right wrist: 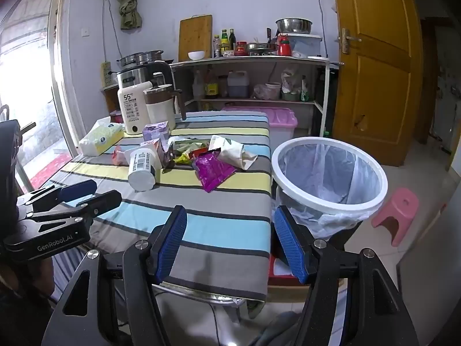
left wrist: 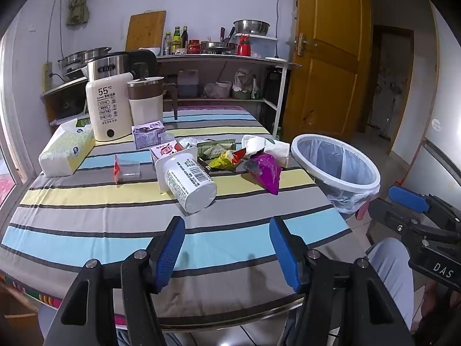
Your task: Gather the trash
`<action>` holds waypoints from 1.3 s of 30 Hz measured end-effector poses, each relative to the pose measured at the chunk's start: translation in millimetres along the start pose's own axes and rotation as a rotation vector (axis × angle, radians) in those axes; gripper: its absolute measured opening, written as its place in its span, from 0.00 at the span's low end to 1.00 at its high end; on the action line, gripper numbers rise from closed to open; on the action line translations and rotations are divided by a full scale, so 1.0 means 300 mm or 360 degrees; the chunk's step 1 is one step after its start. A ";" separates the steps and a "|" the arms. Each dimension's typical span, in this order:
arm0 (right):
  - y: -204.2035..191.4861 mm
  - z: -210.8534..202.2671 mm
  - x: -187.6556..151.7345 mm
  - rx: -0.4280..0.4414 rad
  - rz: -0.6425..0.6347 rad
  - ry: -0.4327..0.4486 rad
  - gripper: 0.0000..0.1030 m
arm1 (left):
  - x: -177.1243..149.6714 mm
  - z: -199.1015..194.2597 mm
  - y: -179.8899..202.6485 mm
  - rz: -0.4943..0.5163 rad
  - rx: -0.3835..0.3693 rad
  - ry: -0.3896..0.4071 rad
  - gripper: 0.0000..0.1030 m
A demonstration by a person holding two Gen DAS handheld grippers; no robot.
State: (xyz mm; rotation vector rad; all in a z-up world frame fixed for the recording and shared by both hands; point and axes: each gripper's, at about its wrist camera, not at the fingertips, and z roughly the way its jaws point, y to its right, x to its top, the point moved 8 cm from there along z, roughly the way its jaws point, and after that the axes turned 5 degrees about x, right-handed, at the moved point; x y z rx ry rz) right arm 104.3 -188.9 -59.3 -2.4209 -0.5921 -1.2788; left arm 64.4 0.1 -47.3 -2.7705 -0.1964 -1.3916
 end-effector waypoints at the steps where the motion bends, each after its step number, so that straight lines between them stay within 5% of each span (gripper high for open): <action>1: -0.002 0.000 0.000 -0.0008 -0.0012 -0.0002 0.62 | -0.001 0.001 0.000 -0.0006 -0.0012 -0.0006 0.59; 39: -0.025 -0.006 0.013 0.0005 -0.0012 0.0003 0.62 | 0.009 -0.030 0.000 -0.0007 -0.0025 0.0050 0.59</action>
